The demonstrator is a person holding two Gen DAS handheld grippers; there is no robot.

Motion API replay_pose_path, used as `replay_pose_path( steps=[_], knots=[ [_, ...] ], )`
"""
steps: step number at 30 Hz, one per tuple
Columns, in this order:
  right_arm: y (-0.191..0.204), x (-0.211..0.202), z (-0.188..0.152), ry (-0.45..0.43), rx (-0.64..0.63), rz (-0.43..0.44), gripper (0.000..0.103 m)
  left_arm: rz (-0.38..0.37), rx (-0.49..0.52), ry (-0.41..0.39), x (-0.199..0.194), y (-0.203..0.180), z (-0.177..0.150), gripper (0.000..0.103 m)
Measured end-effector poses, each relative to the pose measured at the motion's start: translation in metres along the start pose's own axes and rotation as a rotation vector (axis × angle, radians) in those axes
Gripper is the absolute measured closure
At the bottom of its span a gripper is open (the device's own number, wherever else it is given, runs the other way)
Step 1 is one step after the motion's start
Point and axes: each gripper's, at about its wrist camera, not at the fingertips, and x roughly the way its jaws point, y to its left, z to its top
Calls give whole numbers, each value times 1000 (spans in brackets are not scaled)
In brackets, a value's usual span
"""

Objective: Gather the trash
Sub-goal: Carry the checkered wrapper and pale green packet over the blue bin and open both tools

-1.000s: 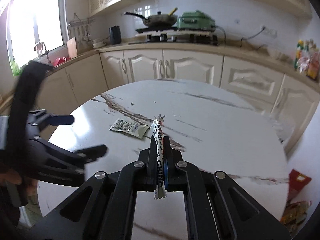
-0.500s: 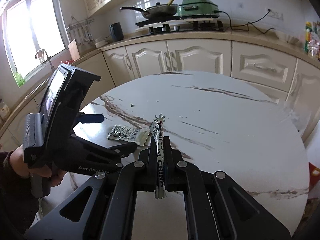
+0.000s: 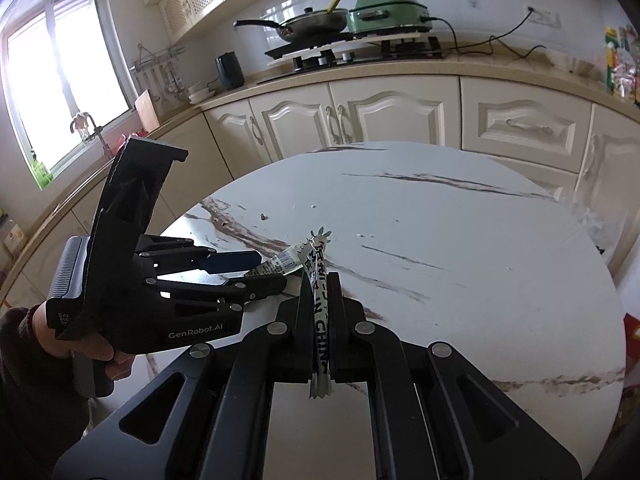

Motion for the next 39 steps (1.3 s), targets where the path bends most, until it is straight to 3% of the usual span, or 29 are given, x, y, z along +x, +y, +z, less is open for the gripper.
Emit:
replay_pose_path(
  steps=[9, 20, 26, 30, 33, 39],
  knots=[
    [2, 3, -6, 28, 20, -1, 97, 15, -9, -33, -25, -22, -18, 97],
    [49, -27, 0, -11, -32, 9, 97, 10, -106, -170, -111, -23, -71, 98],
    [115, -38, 1, -26, -110, 42, 97, 60, -156, -242, -180, -12, -129, 98],
    [178, -34, -2, -24, -177, 85, 97, 121, -218, -284, -228, 5, -185, 98],
    [225, -24, -7, -10, -232, 120, 97, 177, -272, -327, -256, 20, -228, 98],
    [334, 19, -26, 51, -345, 216, 97, 272, -413, -322, -292, 63, -316, 98]
  ],
)
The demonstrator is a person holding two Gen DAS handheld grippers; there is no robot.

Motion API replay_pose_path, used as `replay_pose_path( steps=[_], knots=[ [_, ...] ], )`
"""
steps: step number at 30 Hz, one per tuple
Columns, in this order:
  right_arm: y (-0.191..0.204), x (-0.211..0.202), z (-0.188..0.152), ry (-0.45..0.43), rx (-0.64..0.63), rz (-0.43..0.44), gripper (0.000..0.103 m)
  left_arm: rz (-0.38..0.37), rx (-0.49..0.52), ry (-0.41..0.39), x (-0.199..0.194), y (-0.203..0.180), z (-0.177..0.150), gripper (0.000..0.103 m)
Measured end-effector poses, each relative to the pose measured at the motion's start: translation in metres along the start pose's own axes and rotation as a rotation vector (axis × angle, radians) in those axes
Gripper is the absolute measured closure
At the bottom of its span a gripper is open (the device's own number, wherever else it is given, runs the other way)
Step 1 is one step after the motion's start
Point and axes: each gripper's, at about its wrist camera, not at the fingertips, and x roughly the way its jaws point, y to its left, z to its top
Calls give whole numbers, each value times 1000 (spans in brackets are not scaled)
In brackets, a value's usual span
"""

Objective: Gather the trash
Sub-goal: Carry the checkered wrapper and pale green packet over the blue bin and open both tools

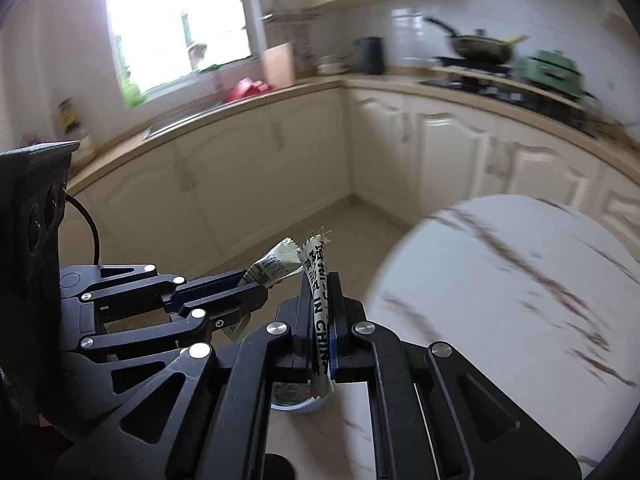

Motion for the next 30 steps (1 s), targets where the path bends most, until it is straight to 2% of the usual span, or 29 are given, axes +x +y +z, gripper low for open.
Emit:
replay_pose_path(
  steps=[5, 11, 17, 22, 25, 30],
  knots=[
    [57, 65, -3, 87, -67, 65, 97, 71, -114, 57, -5, 65, -42, 98],
    [90, 165, -39, 256, -83, 136, 97, 90, -272, 219, 35, 128, -109, 98],
    [82, 262, -90, 424, -18, 143, 97, 62, -401, 405, 89, 171, -190, 97],
    [66, 330, -132, 546, 28, 136, 97, 27, -455, 512, 122, 194, -237, 96],
    [55, 361, -147, 602, 62, 143, 95, 5, -479, 569, 140, 203, -257, 95],
    [39, 397, -164, 661, 112, 151, 90, 22, -486, 618, 155, 225, -277, 93]
  ],
)
